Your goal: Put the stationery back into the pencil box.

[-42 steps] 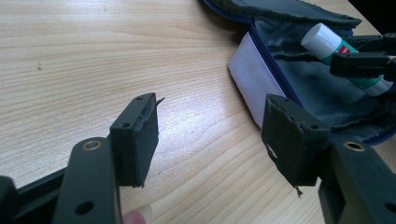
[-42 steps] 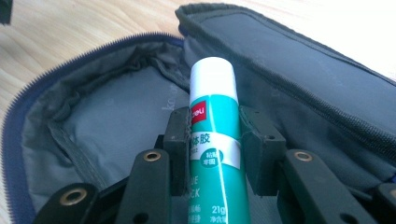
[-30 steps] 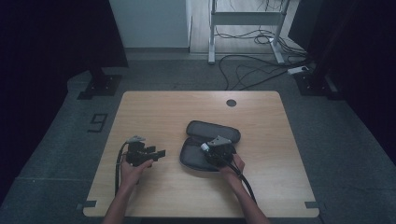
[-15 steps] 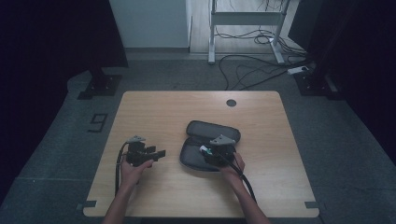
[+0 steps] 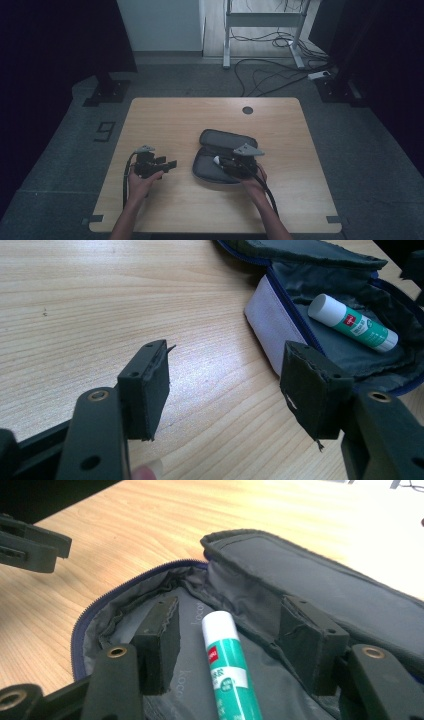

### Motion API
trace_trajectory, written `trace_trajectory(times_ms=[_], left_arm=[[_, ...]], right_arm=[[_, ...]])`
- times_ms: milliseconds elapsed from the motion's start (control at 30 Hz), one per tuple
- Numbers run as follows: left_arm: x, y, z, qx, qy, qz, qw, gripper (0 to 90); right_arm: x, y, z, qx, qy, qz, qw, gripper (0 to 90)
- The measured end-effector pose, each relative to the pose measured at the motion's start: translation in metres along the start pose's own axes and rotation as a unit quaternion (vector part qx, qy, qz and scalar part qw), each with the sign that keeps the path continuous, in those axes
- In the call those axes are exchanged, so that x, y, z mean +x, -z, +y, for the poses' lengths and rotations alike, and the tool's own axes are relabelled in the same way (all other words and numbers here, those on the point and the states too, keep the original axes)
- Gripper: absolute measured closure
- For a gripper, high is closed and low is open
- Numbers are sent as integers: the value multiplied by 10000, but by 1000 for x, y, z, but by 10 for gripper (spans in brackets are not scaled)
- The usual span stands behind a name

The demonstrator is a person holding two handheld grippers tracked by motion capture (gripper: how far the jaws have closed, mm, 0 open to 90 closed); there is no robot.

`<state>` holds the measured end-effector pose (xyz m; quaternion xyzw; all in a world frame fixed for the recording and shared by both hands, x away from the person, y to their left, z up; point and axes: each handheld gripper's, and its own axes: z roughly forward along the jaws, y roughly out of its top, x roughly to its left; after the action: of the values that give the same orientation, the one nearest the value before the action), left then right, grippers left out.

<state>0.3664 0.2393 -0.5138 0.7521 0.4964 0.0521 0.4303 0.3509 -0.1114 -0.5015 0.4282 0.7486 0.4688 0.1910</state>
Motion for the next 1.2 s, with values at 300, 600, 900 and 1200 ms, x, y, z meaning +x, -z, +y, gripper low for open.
trace_trajectory(times_ms=[300, 600, 900, 1200], left_arm=[[-3, -1, 0, 42, -30, -67, 10000, 364], [-7, -2, 0, 58, -75, -109, 9999, 362], [-8, -4, -1, 115, -100, -93, 9998, 359], [-9, -6, -1, 158, -133, -97, 9997, 359]], right_arm=[[-22, 28, -12, -130, -7, -139, 9998, 397], [-44, 55, -31, -124, -45, -438, 9990, 351], [-78, 77, -66, 187, -419, -858, 9953, 350], [-94, 86, -88, 437, -668, -1213, 9894, 351]])
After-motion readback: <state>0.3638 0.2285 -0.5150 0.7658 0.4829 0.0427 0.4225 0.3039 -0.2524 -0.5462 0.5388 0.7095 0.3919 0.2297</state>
